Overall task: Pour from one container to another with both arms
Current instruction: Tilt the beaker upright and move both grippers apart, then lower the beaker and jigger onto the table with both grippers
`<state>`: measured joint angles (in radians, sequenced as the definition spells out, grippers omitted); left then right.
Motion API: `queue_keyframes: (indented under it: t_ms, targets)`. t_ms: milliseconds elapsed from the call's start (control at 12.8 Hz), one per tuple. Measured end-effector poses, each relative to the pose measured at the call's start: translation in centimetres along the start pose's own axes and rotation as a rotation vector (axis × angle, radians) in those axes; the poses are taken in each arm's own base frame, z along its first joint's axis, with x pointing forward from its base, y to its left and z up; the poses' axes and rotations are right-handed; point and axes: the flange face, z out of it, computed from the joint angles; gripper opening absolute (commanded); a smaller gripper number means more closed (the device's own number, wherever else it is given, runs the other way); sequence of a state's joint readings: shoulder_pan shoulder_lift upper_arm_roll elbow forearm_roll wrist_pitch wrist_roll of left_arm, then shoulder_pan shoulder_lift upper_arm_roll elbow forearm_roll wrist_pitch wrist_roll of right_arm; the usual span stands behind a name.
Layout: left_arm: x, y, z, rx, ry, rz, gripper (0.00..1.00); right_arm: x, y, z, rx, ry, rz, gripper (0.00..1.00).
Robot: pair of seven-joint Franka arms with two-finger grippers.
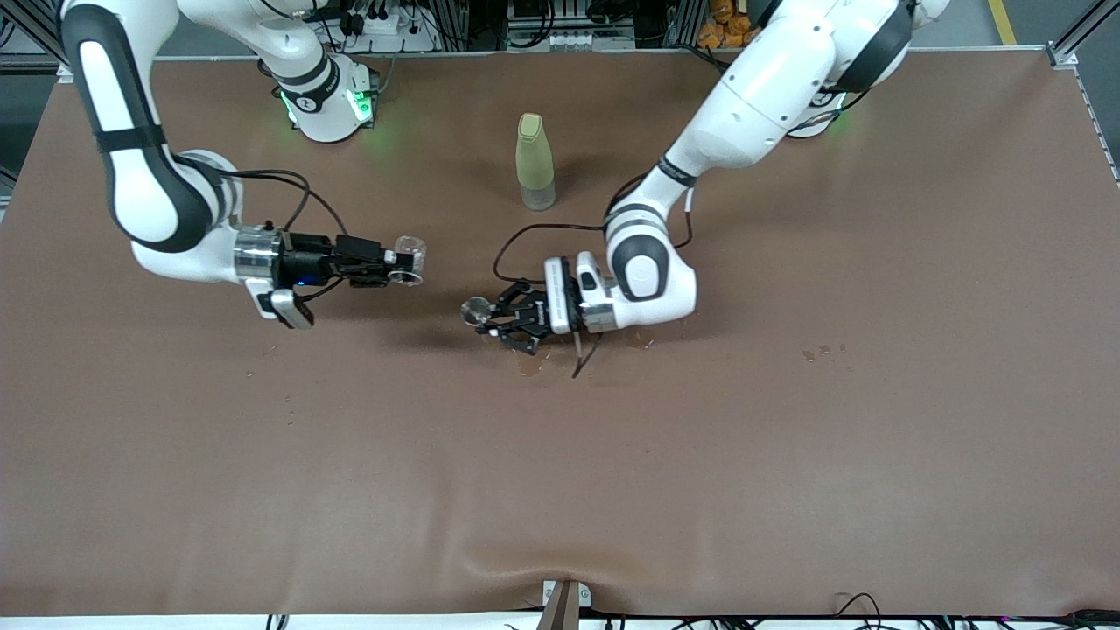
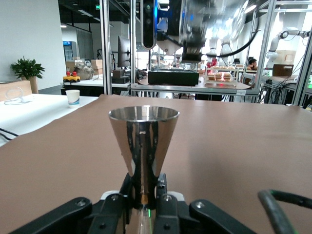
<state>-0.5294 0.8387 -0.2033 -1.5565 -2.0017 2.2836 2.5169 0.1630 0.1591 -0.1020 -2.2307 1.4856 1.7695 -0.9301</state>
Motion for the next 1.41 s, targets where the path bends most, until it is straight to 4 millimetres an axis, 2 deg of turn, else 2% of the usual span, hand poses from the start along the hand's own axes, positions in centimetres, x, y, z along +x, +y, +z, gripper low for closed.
queue_keyframes:
  t_ms: [156, 313, 547, 782, 860, 1095, 1251, 1408]
  targets:
    - [1.0, -1.1, -4.1, -0.006, -0.005, 0.015, 0.0, 0.5, 0.6, -2.1, -0.015, 0.019, -0.2, 0.17]
    - [1.3, -1.9, -9.2, -0.013, -0.018, 0.022, 0.0, 0.6, 2.2, -4.0, -0.027, 0.041, -0.396, 0.17]
    - [1.1, -2.6, -16.4, -0.021, -0.036, 0.025, 0.0, 0.5, 7.3, -7.9, -0.076, 0.055, -0.726, 0.17]
    - [-0.8, -3.2, -24.1, -0.034, -0.034, 0.04, 0.0, 1.4, 12.6, -12.0, -0.018, 0.03, -0.929, 0.17]
    - [-1.4, -3.4, -26.8, -0.05, -0.03, 0.044, 0.0, 2.0, 14.3, -14.0, -0.02, 0.001, -0.971, 0.17]
    - [-4.2, -3.8, -35.8, -0.078, -0.055, 0.026, 0.0, 3.1, 18.4, -21.9, -0.091, -0.071, -1.083, 0.17]
    - [-6.4, -3.3, -41.6, -0.062, -0.072, -0.002, 0.0, 2.3, 20.5, -26.0, -0.12, -0.05, -1.124, 0.17]
    - [-8.0, -2.9, -45.6, -0.05, -0.089, -0.015, 0.0, 0.8, 22.9, -27.9, -0.134, -0.02, -1.151, 0.18]
